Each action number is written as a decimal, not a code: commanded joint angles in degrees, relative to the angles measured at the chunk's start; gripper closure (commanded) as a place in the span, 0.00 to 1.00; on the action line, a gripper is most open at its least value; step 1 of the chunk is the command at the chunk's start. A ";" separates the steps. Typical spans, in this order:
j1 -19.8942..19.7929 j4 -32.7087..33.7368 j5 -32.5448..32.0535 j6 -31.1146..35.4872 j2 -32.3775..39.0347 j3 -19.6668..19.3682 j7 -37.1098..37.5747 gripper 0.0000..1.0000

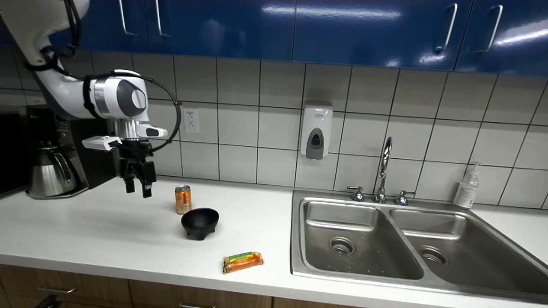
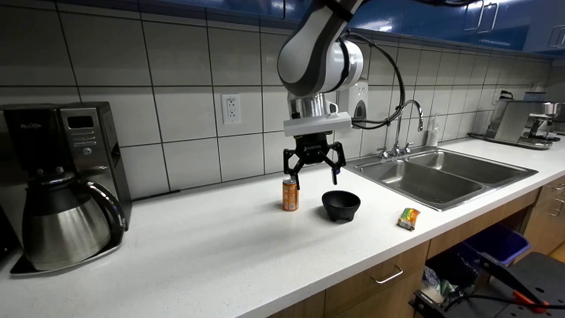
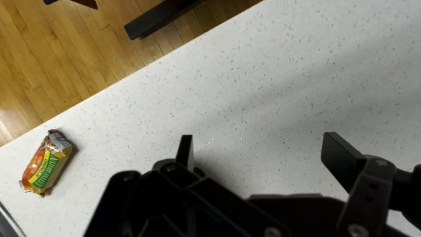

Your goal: Put the soda can in the bowl

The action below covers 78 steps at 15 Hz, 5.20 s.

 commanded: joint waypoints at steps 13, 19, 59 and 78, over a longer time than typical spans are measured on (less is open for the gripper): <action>5.49 21.27 -0.10 3.21 18.52 -8.17 0.40 0.00; 5.71 27.73 0.23 2.97 23.62 -9.59 0.65 0.00; 6.84 39.21 0.97 2.40 33.63 -11.59 0.54 0.00; 6.81 39.31 1.31 3.55 34.03 -11.80 0.84 0.61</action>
